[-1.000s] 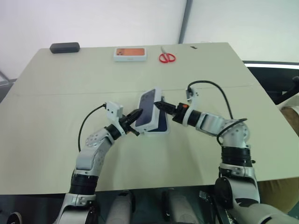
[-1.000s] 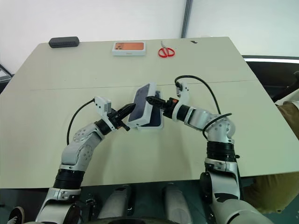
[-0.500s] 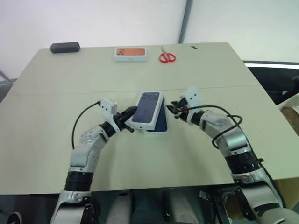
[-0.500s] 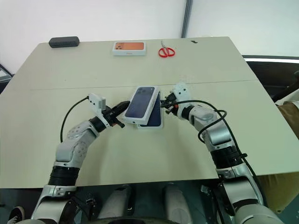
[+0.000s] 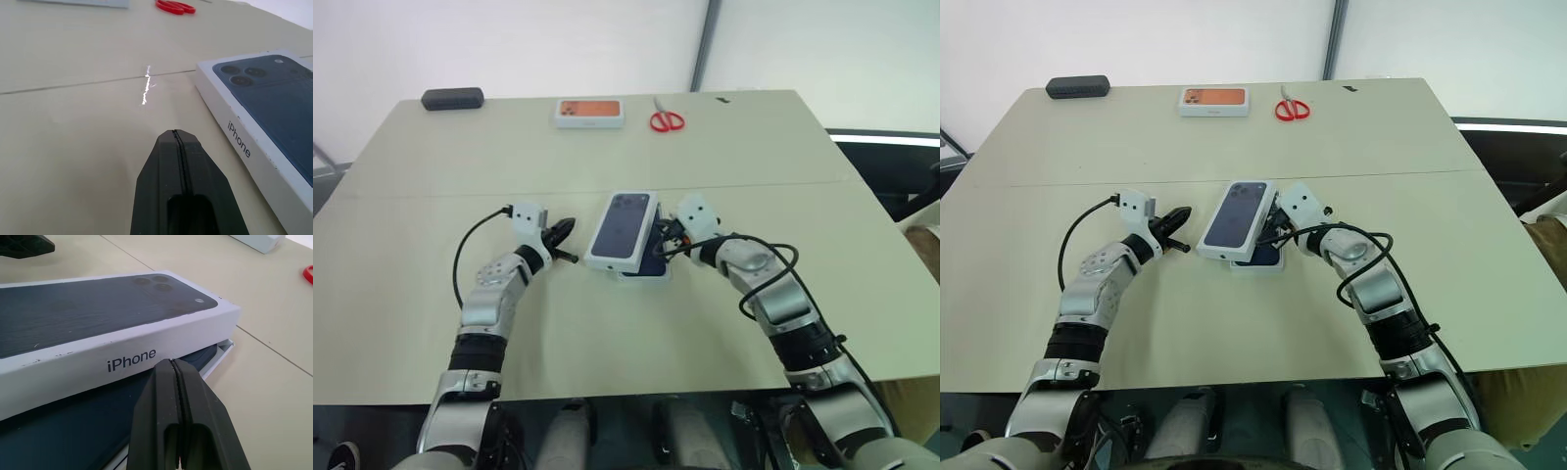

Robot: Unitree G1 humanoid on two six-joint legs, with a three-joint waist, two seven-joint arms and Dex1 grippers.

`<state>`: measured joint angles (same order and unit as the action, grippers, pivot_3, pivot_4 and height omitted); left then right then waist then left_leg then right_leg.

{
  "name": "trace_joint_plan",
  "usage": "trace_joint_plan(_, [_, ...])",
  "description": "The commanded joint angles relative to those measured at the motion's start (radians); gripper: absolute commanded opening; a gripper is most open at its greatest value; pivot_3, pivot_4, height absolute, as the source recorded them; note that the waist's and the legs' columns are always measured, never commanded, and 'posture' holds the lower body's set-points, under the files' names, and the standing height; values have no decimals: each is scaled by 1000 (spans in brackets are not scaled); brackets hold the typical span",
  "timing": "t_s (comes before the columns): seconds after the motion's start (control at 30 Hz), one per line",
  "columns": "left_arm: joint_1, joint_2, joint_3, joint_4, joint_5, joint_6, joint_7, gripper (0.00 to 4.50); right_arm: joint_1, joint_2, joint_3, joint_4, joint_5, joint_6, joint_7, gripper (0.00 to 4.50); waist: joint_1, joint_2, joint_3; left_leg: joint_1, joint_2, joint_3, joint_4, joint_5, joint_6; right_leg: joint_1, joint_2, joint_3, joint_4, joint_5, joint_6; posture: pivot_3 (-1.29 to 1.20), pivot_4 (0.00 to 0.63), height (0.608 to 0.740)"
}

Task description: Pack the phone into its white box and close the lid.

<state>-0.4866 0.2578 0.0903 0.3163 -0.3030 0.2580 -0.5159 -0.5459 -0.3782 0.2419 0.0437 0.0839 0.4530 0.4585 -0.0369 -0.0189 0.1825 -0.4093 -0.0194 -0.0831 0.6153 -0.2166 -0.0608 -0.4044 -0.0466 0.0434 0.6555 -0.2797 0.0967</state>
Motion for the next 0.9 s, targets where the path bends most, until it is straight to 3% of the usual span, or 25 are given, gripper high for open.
trace_joint_plan(0.03, [-28,-17,-34,5,8,-3,-30,0,-14,11,-15,-27,-18,-14,0,43,1,0,0,0,0,0,0,0,0,0,0,0,0,0,0,0,150,740])
trace_joint_plan(0.37, [-63,-59,-49,16,-15,118,-45,0,-34,5,10,-18,-78,-43,35,43,-3,0,0,0,0,0,0,0,0,0,0,0,0,0,0,0,150,740])
trace_joint_plan(0.9, [37,-100,-108,-246,-28,225,-51,0,-11,-107,-17,-38,-138,-74,115,43,0,0,0,0,-1,0,0,0,0,0,0,0,0,0,0,0,150,740])
